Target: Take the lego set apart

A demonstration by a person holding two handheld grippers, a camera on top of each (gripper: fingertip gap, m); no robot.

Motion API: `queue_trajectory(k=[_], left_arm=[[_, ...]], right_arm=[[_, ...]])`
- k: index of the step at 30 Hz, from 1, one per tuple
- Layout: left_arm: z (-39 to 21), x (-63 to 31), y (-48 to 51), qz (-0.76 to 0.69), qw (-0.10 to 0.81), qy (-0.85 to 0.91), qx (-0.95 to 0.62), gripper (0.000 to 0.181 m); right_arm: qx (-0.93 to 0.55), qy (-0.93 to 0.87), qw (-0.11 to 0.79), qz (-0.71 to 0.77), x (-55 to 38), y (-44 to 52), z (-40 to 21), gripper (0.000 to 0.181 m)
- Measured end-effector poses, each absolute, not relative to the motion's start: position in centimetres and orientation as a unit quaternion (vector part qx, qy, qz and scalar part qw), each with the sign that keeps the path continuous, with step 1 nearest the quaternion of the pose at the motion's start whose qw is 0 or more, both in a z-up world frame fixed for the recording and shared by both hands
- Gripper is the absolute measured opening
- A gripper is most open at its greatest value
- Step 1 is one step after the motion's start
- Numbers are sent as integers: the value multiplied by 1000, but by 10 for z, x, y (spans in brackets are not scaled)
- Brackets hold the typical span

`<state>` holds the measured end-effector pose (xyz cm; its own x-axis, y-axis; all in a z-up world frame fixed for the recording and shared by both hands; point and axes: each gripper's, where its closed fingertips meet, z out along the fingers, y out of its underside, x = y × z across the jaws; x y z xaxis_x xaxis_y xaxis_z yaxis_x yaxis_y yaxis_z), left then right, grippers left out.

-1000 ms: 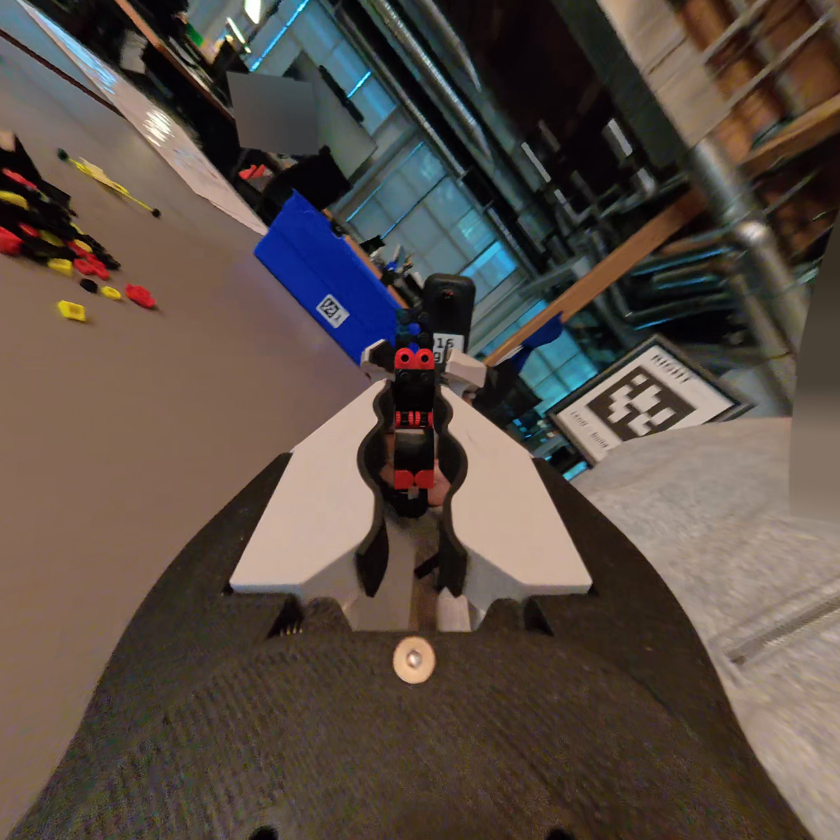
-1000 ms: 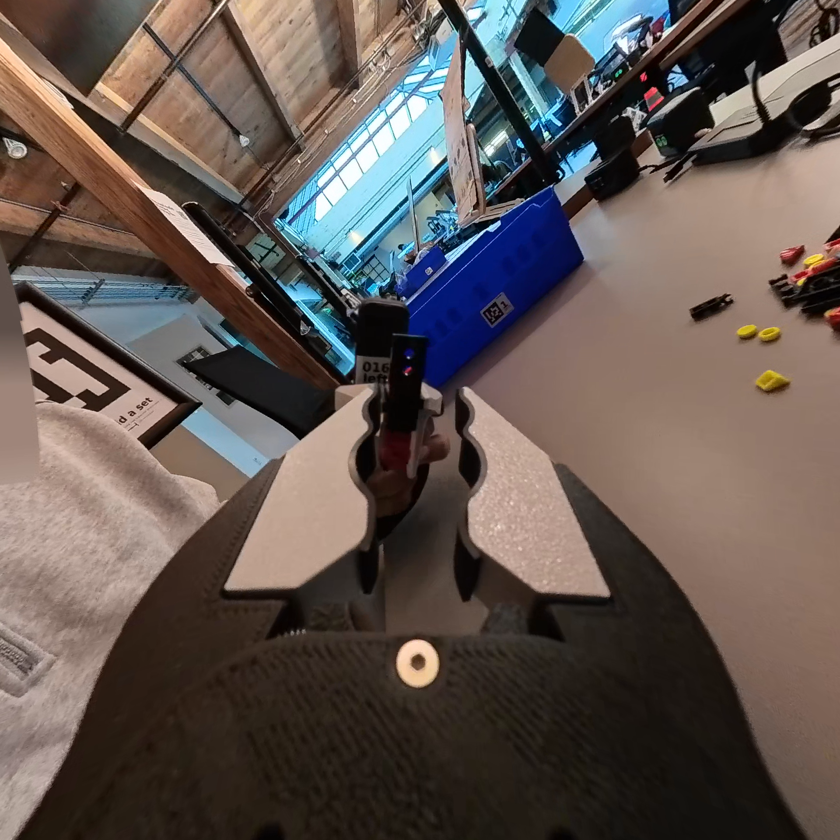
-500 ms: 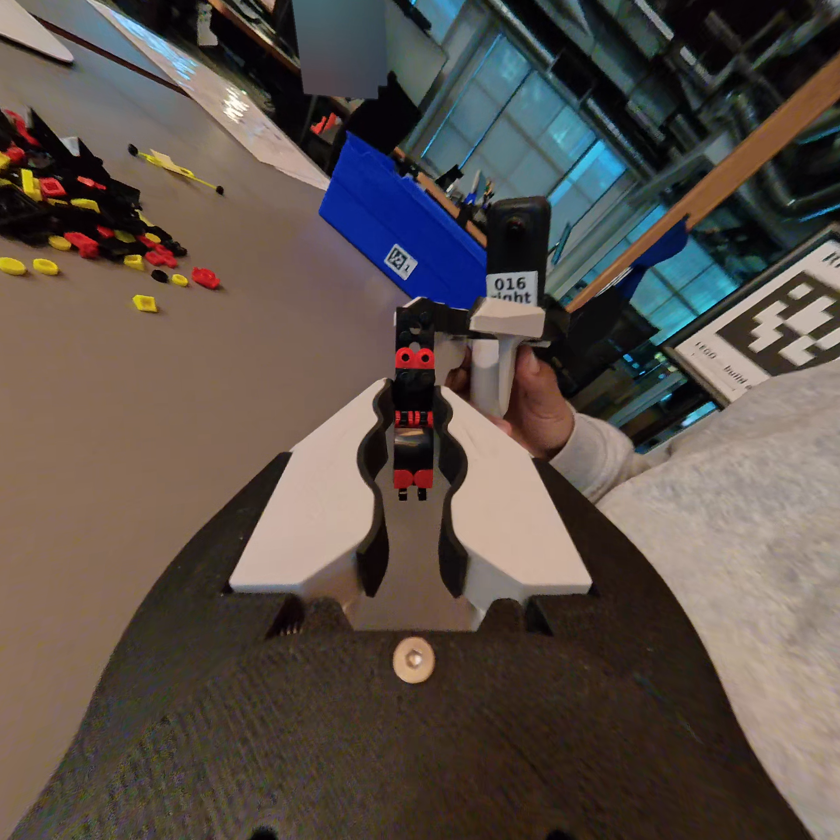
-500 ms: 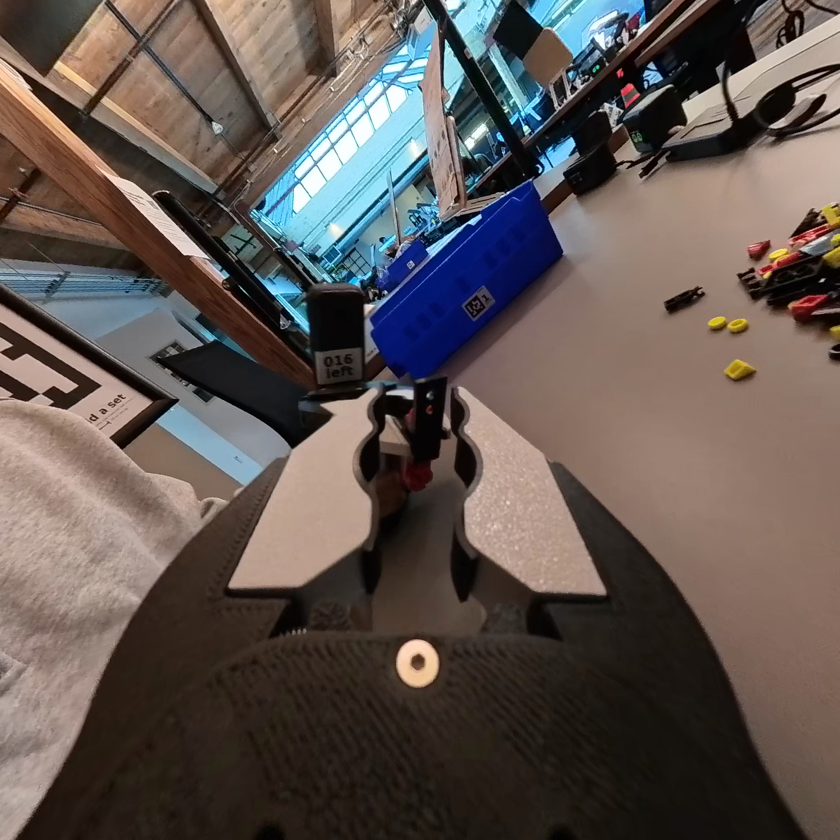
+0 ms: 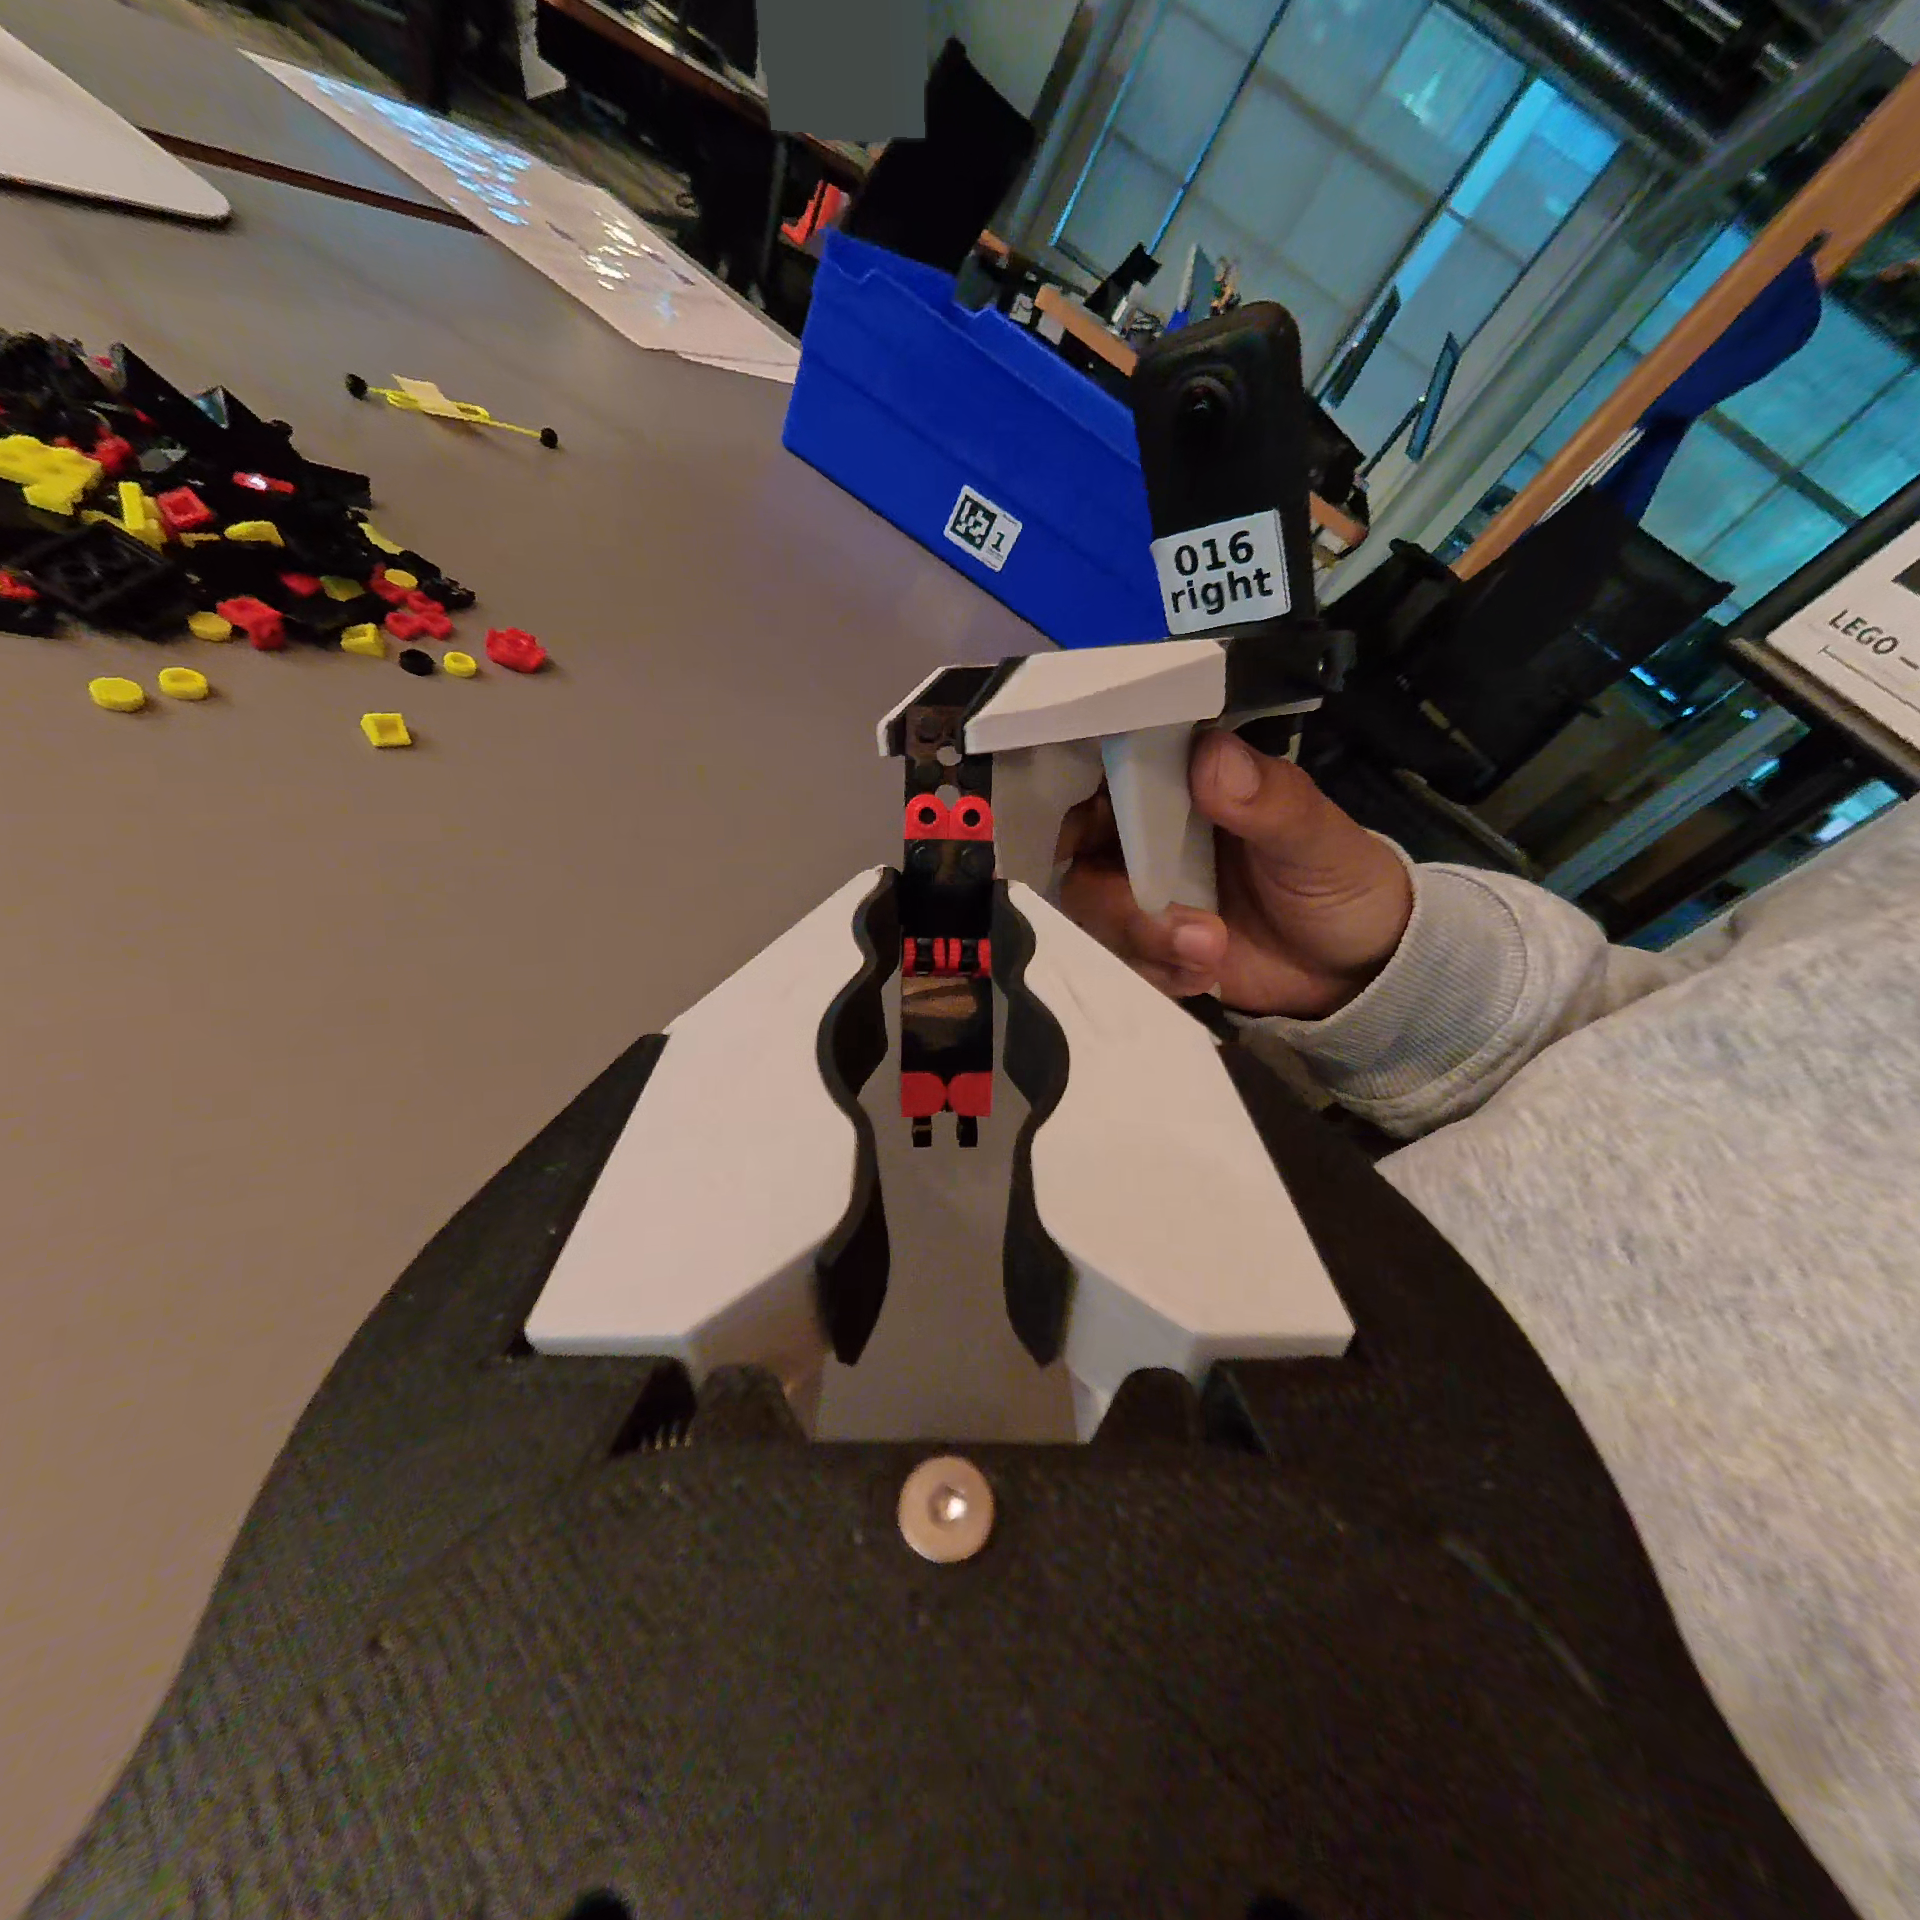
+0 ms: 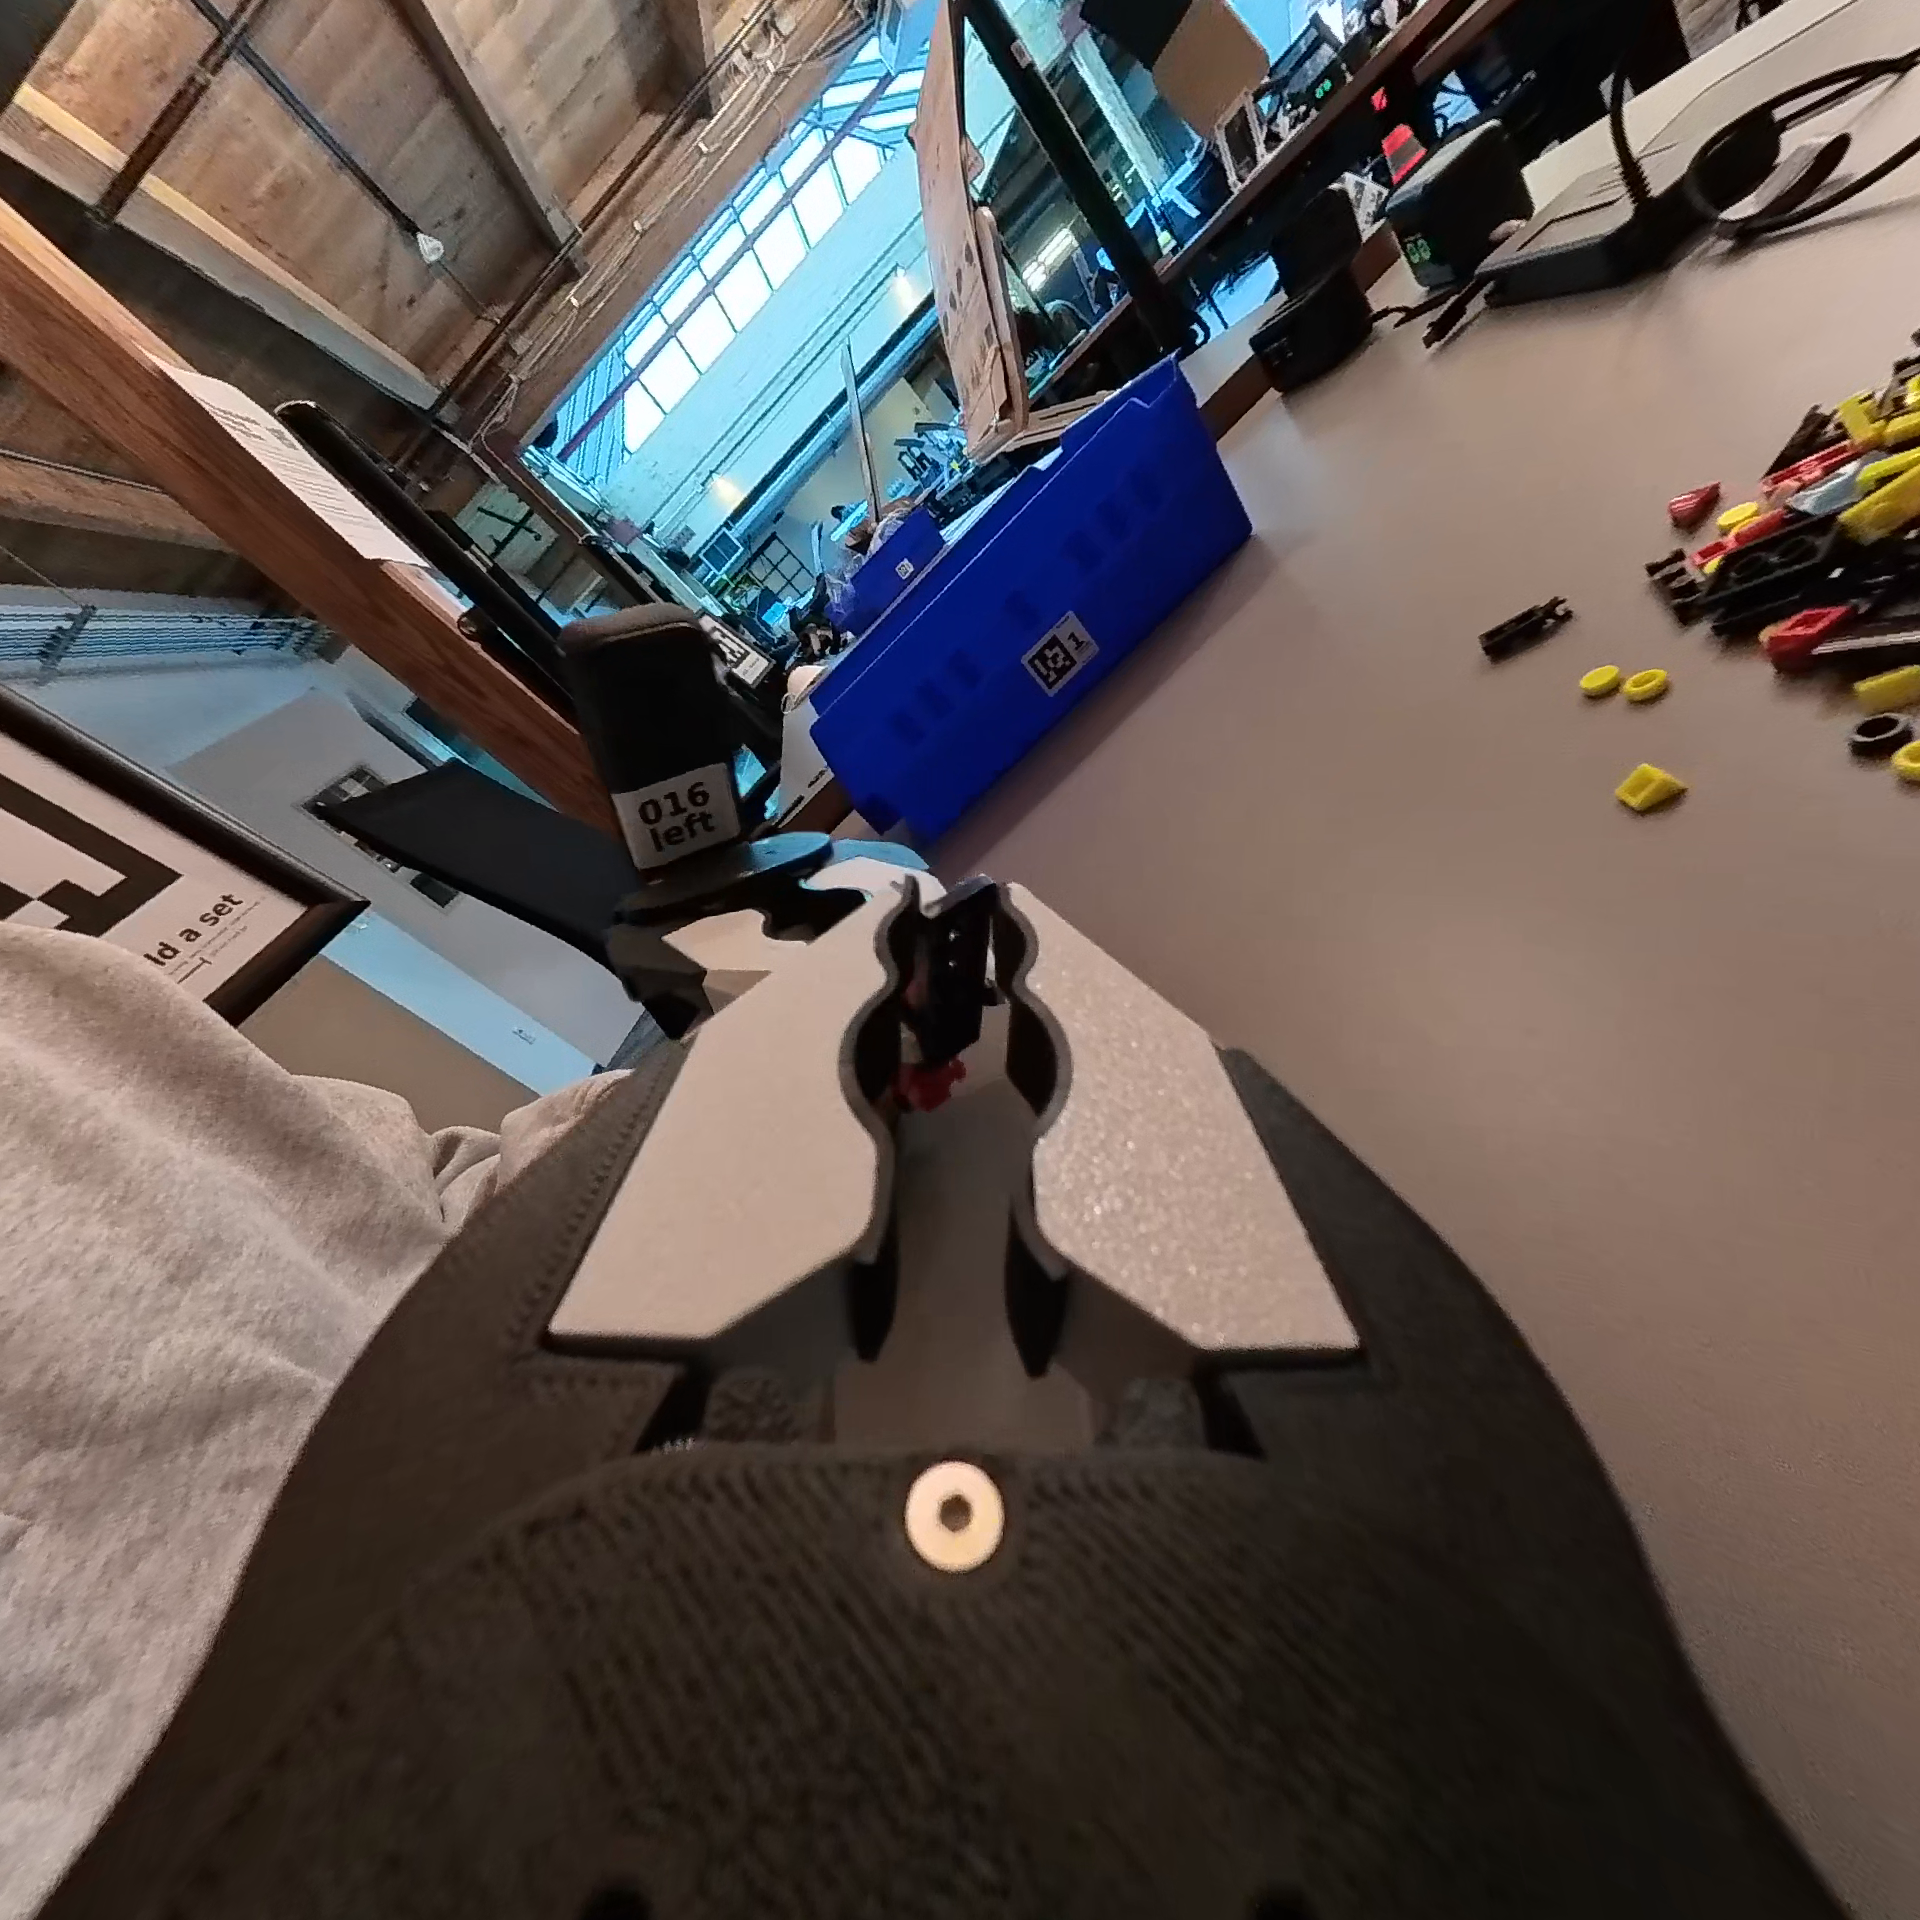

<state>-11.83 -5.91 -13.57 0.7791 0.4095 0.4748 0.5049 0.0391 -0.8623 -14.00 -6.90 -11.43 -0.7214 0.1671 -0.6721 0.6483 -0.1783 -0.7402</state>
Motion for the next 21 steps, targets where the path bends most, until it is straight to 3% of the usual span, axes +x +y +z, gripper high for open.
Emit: queue_trajectory(k=[21], left_arm=[[-140,-122,-63,32,612,-321,-722,15]], right_arm=[[335,627,170,-682,-140,-70,-121,9]])
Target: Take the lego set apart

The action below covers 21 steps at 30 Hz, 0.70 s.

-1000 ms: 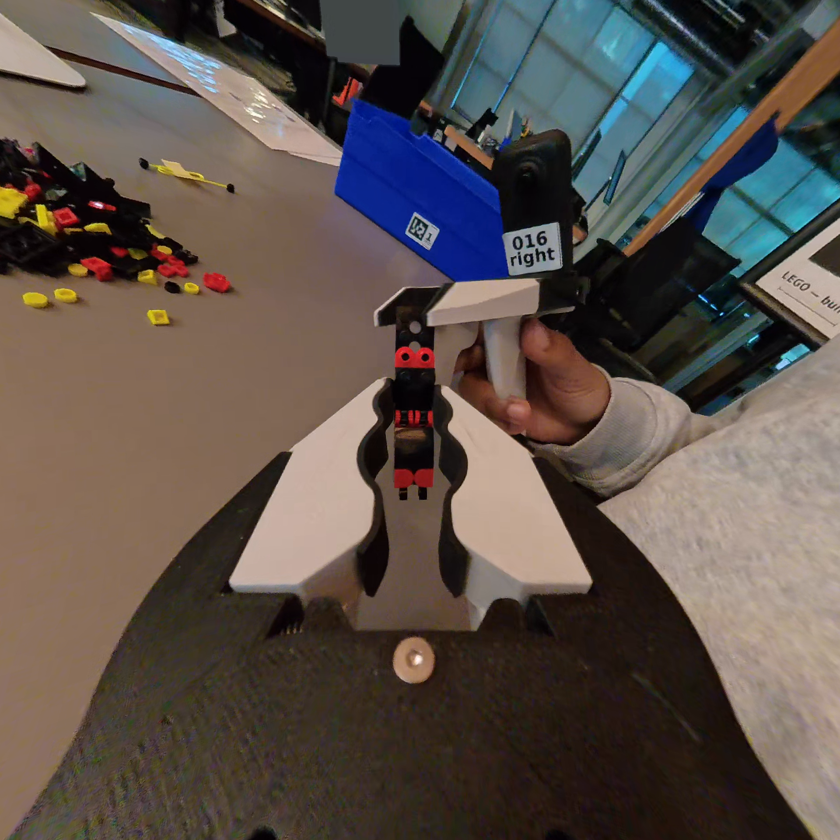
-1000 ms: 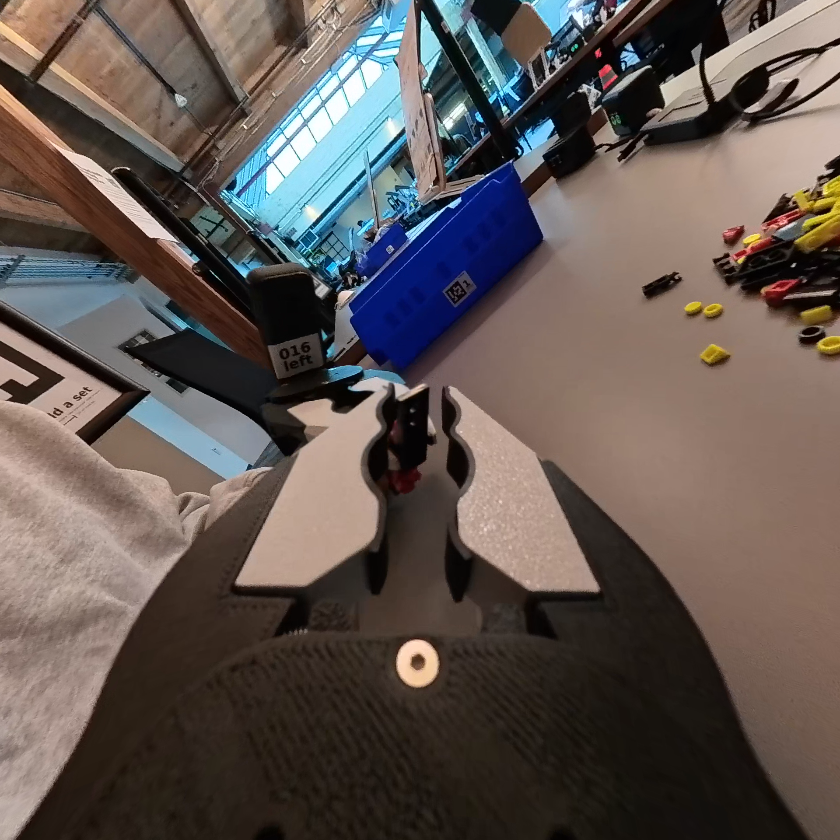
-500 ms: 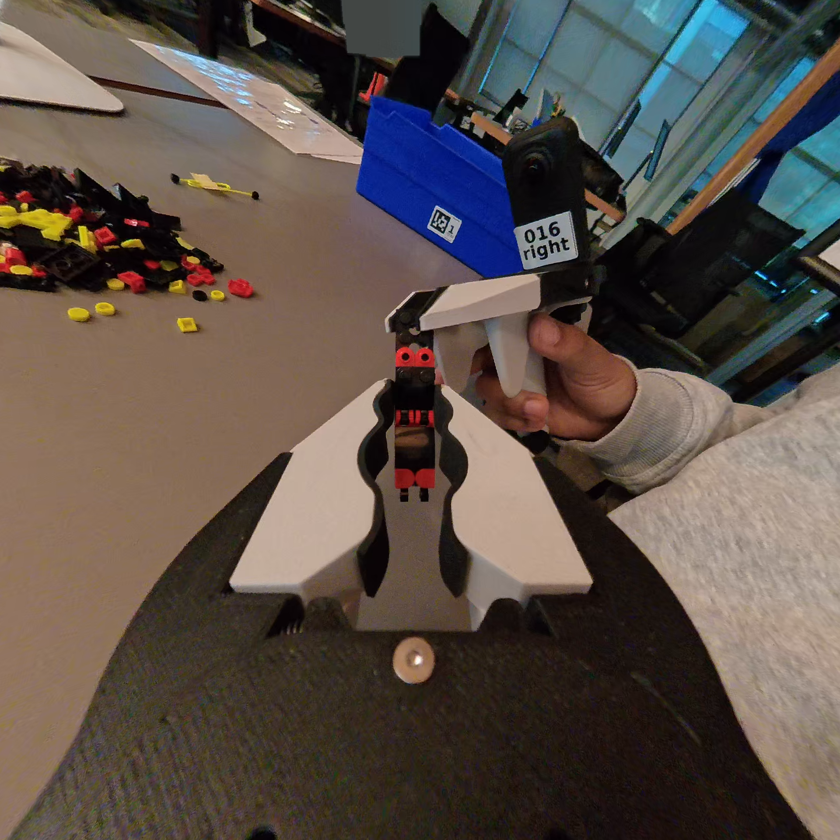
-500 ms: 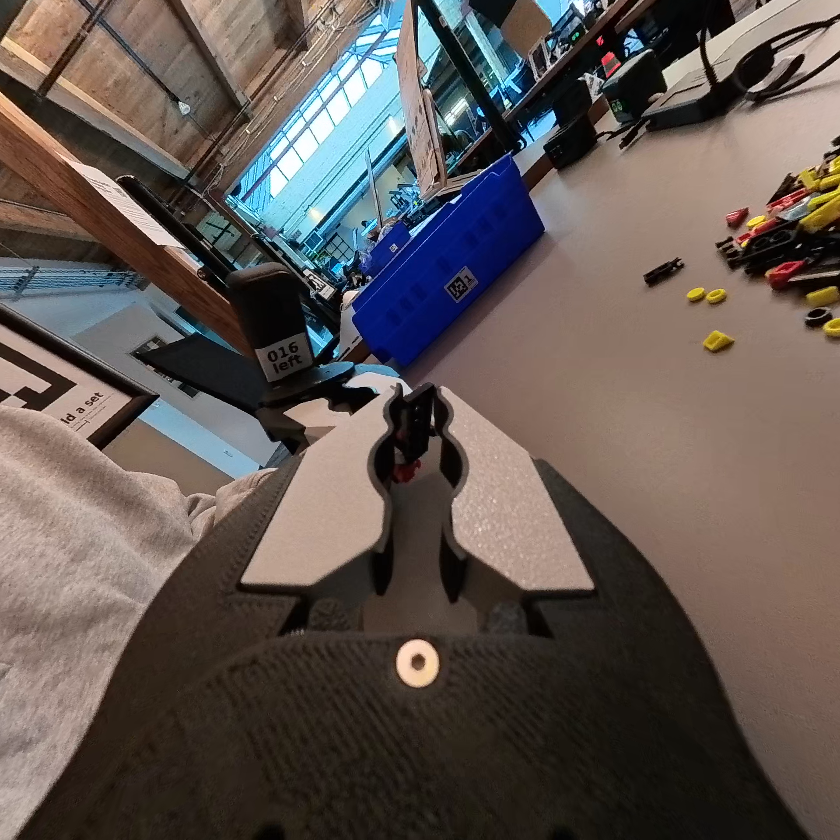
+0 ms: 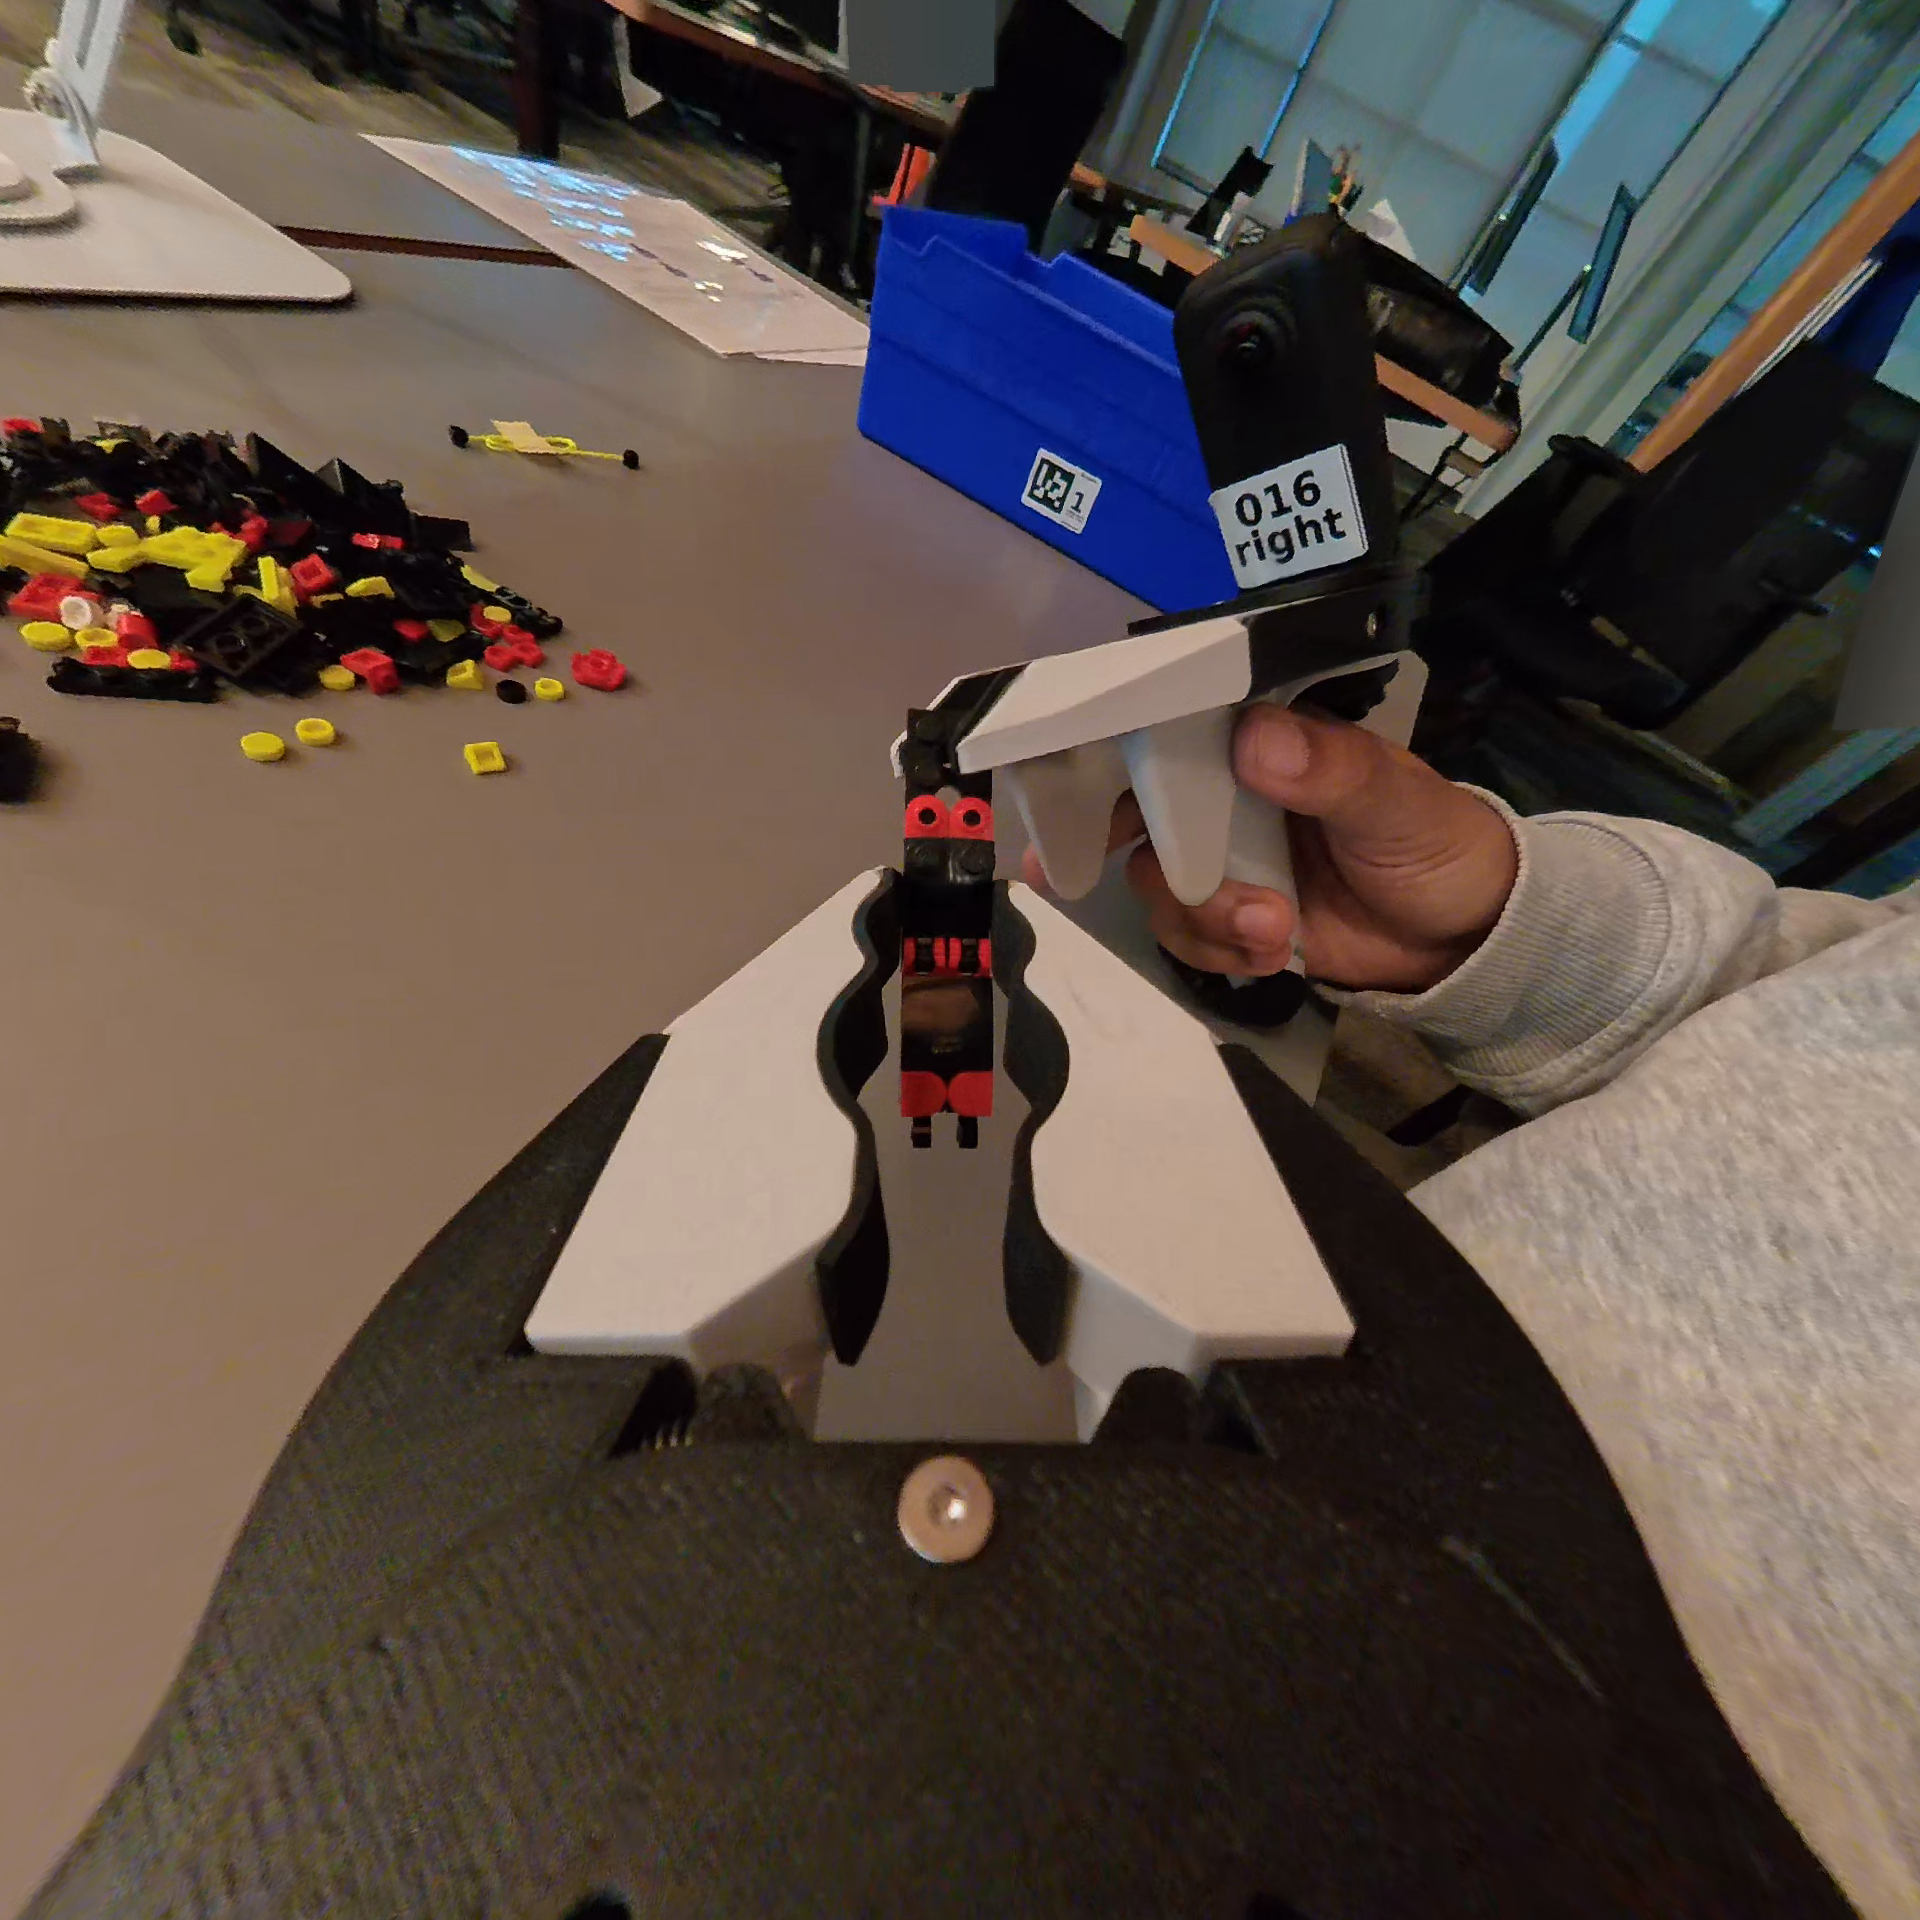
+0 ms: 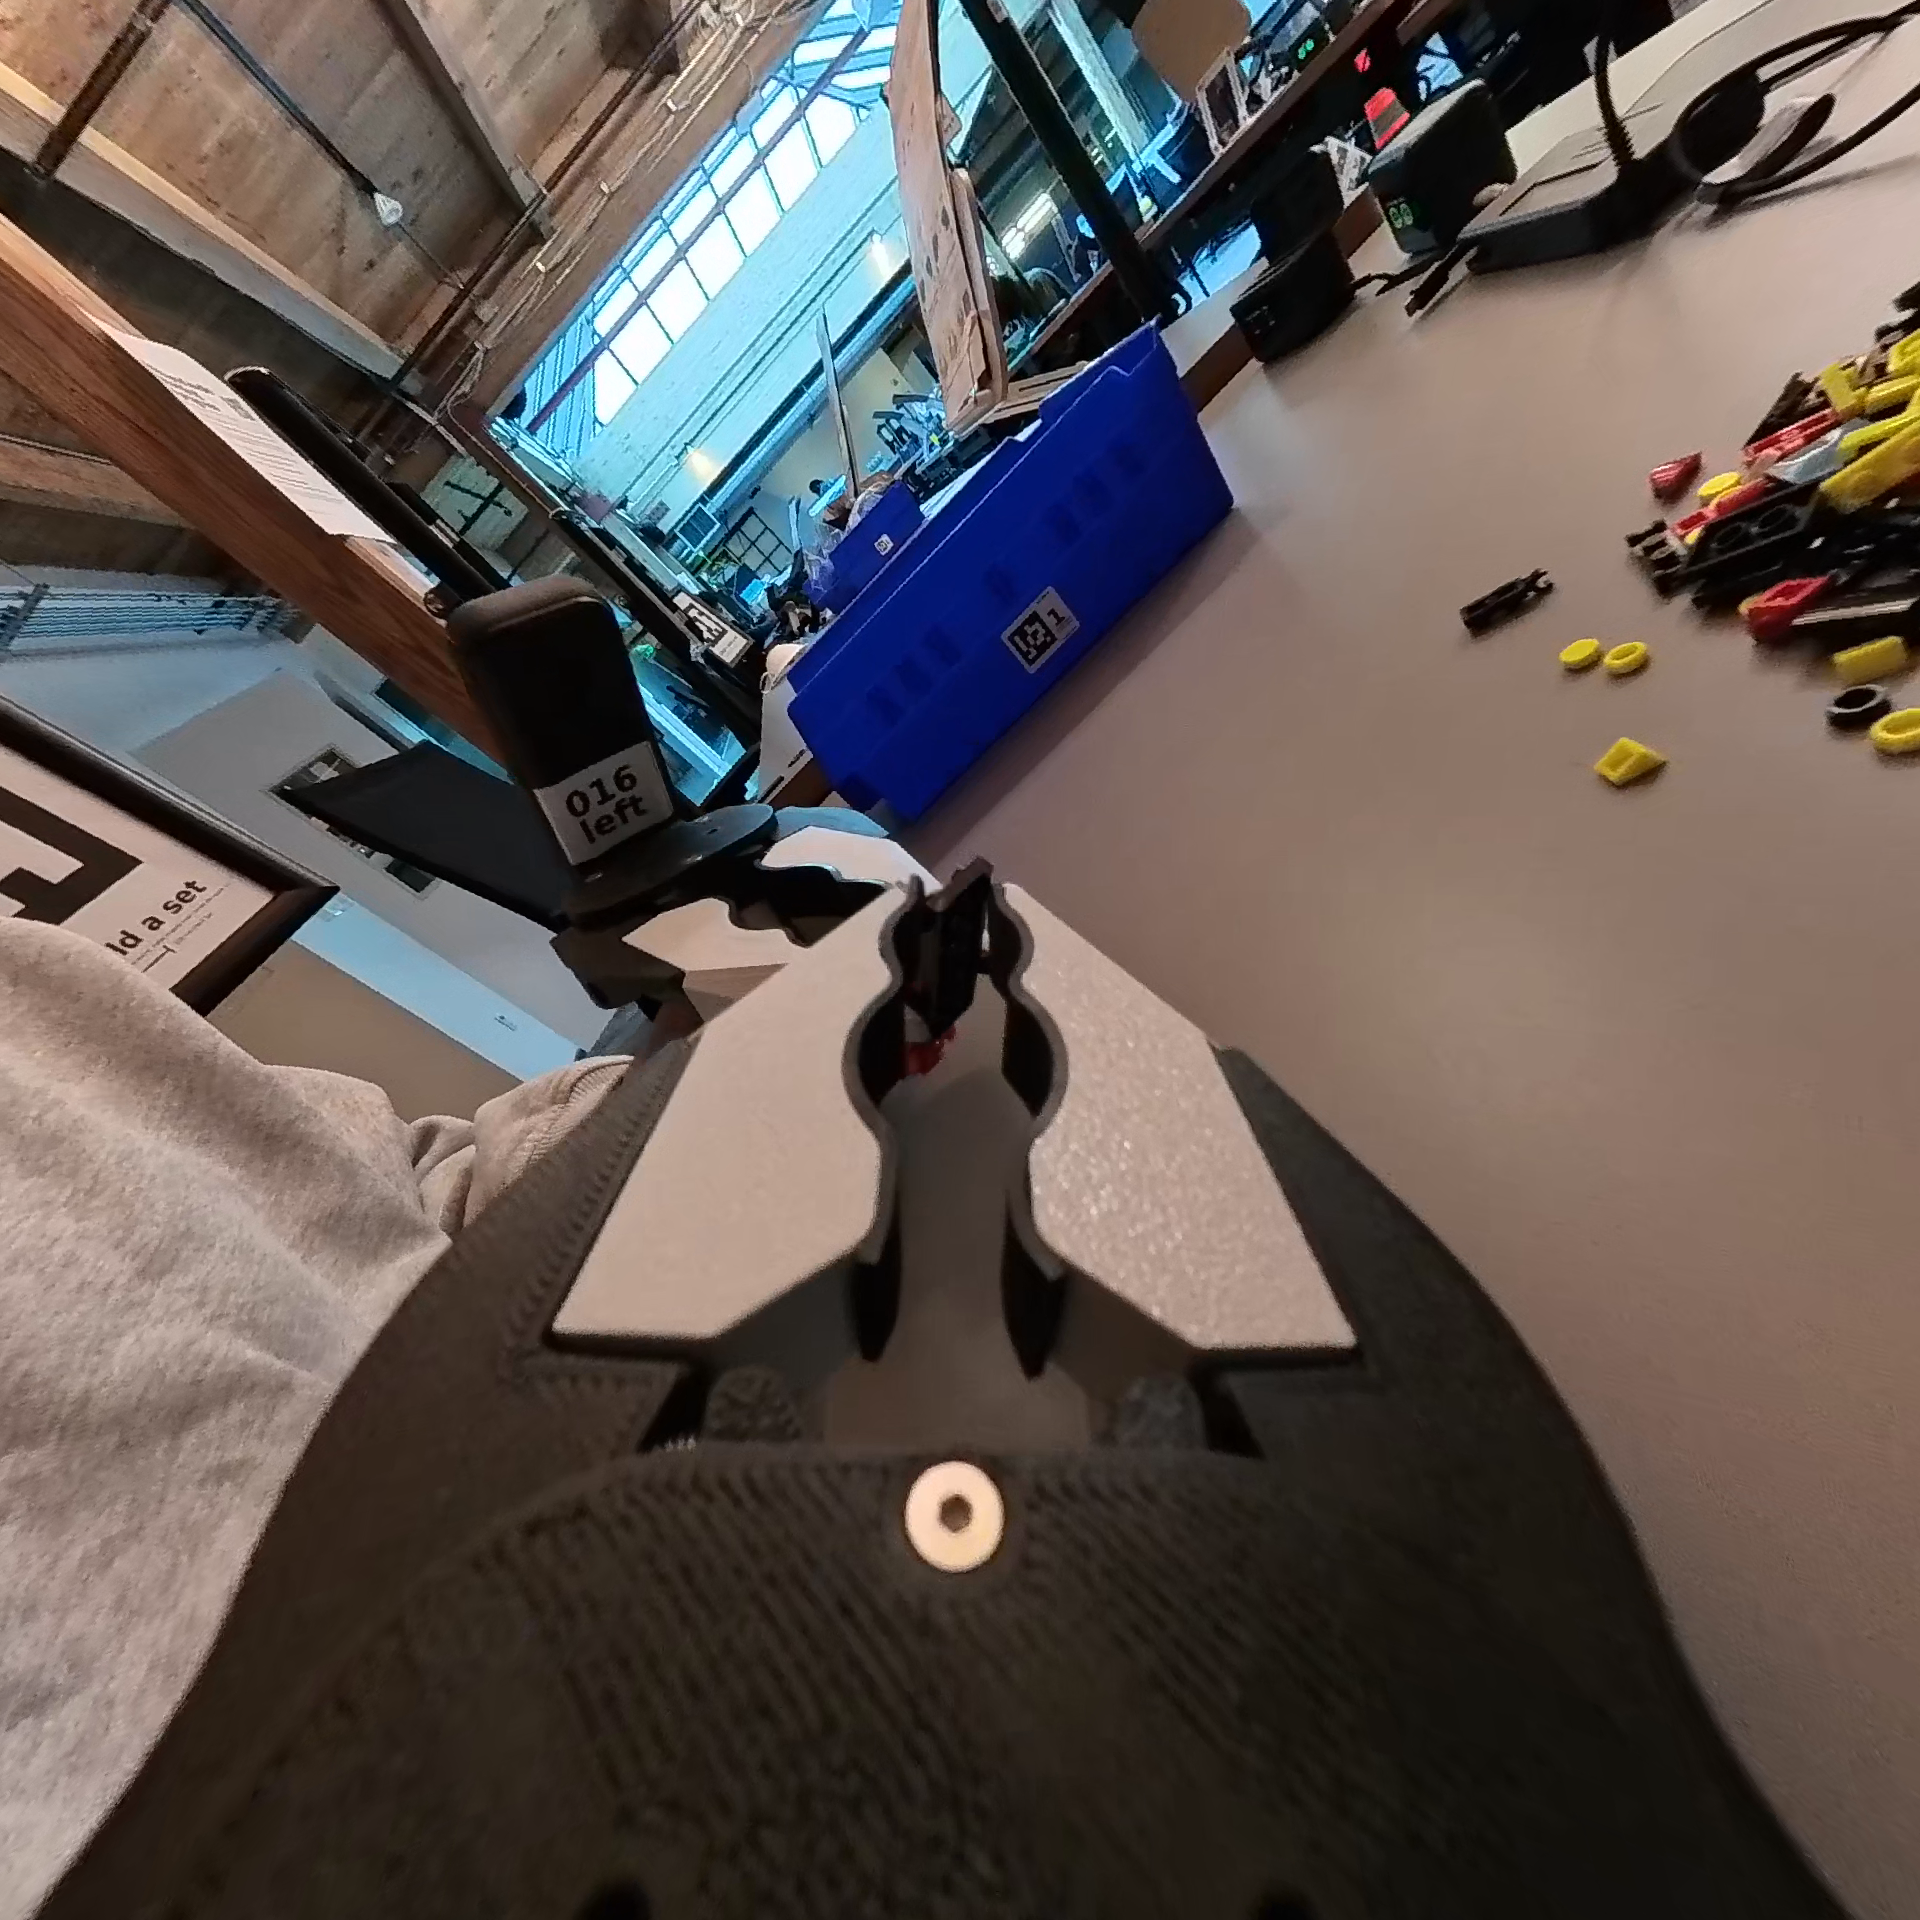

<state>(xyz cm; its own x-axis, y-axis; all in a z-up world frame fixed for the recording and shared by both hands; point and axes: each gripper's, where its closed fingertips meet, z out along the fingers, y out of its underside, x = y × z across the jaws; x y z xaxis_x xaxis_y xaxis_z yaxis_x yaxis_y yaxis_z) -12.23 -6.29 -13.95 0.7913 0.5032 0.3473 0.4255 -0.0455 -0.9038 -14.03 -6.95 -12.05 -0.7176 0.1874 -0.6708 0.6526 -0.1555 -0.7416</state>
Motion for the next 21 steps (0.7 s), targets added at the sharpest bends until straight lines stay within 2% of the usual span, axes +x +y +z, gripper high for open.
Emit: queue_trajectory(k=[21], left_arm=[[-141,-124,-65,124,578,-290,-753,16]], right_arm=[[342,632,171,-675,-139,-70,-124,5]])
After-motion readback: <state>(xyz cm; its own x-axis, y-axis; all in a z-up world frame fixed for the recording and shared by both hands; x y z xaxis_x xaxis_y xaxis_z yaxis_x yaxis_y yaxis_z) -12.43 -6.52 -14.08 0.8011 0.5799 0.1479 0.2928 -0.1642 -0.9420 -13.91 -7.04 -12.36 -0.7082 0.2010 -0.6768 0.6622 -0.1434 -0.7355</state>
